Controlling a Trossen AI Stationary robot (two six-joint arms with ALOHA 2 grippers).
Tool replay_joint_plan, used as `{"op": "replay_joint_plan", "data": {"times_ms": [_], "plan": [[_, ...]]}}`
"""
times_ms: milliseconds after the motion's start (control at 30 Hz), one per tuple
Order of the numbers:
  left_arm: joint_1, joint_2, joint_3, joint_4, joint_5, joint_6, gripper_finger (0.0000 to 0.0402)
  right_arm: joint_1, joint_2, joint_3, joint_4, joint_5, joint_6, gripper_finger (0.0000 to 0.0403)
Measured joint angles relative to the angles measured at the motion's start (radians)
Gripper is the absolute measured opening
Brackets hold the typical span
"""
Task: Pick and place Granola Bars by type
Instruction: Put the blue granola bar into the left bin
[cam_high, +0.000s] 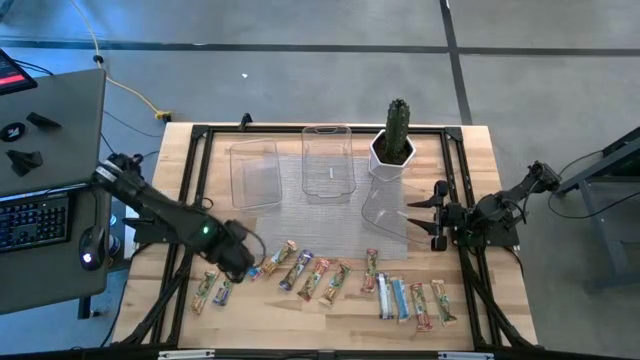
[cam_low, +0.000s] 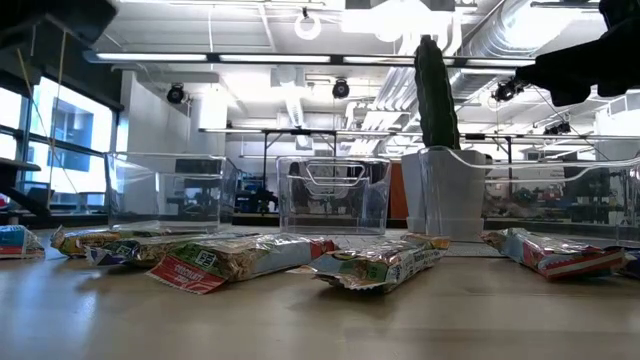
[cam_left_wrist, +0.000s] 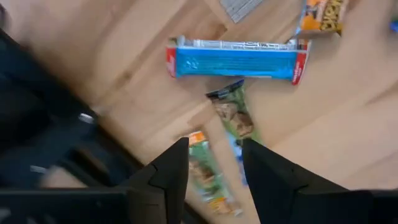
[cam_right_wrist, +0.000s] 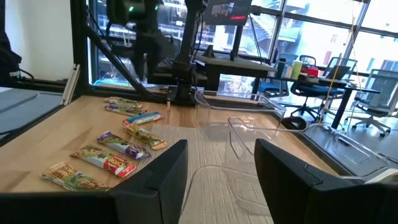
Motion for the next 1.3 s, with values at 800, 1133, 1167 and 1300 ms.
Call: {"op": "replay_joint_plan", "data": {"times_ms": [800,1133,1167,1300], "plan": [[-0.083,0.001,-0.356,0.541,-0.003,-0.192,0.0153,0.0,0.0,0.0,0.003,-0.001,0.0,0.017],[-0.083,0.036,-0.356,0.57,0.01,-0.189,0.0153,0.0,0.0,0.0,0.004,-0.001,0.0,0.017],[-0.083,0.036,-0.356,0.571,0.013,-0.189,0.0153,0.0,0.0,0.0,0.004,-0.001,-0.003,0.0169],[-0.083,0.036,-0.357,0.586,0.012,-0.189,0.0153,0.0,0.0,0.0,0.004,0.0,-0.004,0.017]]}}
